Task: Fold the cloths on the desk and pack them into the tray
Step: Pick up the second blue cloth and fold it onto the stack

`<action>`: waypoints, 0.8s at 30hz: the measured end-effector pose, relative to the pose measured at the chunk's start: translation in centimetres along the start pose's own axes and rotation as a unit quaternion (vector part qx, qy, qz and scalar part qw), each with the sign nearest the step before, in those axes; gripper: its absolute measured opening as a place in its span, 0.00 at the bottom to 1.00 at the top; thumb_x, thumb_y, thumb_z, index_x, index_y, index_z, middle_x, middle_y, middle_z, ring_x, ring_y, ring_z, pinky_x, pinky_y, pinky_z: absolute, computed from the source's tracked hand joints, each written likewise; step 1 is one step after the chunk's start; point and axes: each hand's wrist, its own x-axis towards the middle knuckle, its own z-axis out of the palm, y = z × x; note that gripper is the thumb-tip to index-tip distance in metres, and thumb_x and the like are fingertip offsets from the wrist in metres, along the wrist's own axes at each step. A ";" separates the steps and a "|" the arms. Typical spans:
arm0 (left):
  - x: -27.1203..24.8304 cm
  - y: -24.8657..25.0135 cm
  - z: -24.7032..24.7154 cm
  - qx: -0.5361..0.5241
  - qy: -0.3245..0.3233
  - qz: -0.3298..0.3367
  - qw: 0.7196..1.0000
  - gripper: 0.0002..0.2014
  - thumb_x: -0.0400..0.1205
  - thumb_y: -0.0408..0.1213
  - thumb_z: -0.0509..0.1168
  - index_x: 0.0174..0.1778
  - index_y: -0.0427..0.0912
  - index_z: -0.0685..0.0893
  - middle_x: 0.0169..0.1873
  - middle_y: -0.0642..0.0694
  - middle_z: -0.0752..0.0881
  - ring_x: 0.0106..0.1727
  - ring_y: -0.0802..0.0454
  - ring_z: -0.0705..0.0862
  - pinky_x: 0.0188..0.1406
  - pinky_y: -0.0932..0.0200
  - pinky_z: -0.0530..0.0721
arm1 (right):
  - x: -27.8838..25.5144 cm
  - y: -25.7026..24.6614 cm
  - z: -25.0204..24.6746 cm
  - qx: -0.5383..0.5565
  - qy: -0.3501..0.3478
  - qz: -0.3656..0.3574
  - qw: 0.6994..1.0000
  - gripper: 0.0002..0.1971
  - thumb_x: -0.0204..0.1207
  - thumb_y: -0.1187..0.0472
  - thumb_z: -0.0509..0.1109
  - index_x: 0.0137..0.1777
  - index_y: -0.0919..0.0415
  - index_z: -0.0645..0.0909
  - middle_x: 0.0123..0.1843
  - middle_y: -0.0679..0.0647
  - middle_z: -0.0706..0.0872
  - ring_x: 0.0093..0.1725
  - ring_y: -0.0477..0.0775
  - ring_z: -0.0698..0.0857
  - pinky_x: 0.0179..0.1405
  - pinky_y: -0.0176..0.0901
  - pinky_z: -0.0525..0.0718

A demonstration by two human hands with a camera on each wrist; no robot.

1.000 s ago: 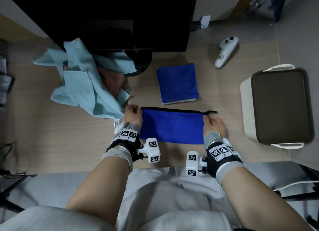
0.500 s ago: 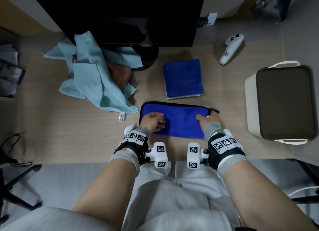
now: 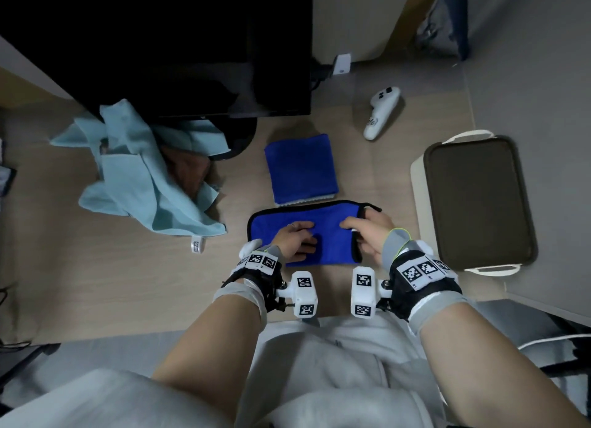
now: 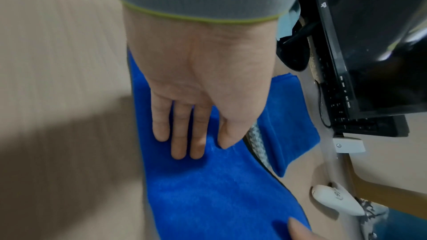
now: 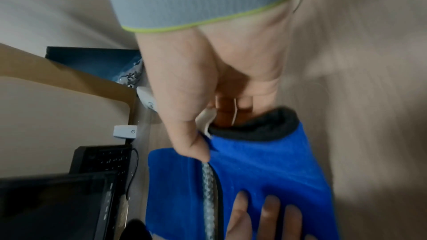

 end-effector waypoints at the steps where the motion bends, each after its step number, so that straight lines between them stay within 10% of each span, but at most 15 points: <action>1: -0.3 0.3 0.1 -0.010 0.007 0.003 1.000 0.16 0.83 0.36 0.60 0.66 0.52 0.80 0.55 0.44 0.88 0.56 0.45 0.87 0.67 0.46 0.80 | 0.2 -0.3 0.2 -0.014 -0.020 0.001 1.000 0.13 0.70 0.67 0.75 0.55 0.60 0.84 0.48 0.56 0.90 0.45 0.52 0.88 0.38 0.40 0.86; 5: -2.1 0.9 -2.4 -0.069 0.066 0.013 0.995 0.13 0.84 0.35 0.60 0.63 0.47 0.81 0.48 0.45 0.88 0.55 0.44 0.87 0.64 0.47 0.80 | 0.0 -2.1 3.7 -0.092 -0.105 0.009 0.990 0.14 0.70 0.66 0.76 0.56 0.58 0.81 0.51 0.56 0.89 0.50 0.52 0.87 0.43 0.44 0.86; 13: -3.7 -0.8 -10.3 -0.142 0.158 -0.004 0.977 0.07 0.83 0.29 0.60 0.41 0.41 0.81 0.36 0.40 0.80 0.32 0.49 0.77 0.29 0.63 0.76 | 0.8 -1.5 12.5 -0.188 -0.117 0.024 0.975 0.25 0.66 0.65 0.81 0.62 0.62 0.78 0.55 0.61 0.87 0.54 0.57 0.88 0.50 0.53 0.90; 20: -1.4 -3.4 -13.7 -0.099 0.107 -0.007 0.989 0.07 0.67 0.39 0.69 0.36 0.40 0.87 0.37 0.37 0.86 0.45 0.41 0.84 0.58 0.44 0.84 | 1.6 0.4 18.6 -0.184 -0.095 0.038 0.978 0.21 0.70 0.71 0.74 0.62 0.58 0.79 0.40 0.60 0.84 0.39 0.53 0.83 0.41 0.41 0.84; 24: -0.7 -3.1 -14.7 -0.075 0.069 -0.011 0.995 0.05 0.83 0.35 0.64 0.41 0.42 0.81 0.43 0.40 0.84 0.48 0.44 0.83 0.63 0.43 0.84 | 1.6 1.3 18.6 -0.139 -0.039 0.049 0.988 0.14 0.74 0.70 0.69 0.59 0.59 0.81 0.45 0.58 0.86 0.39 0.52 0.82 0.42 0.42 0.85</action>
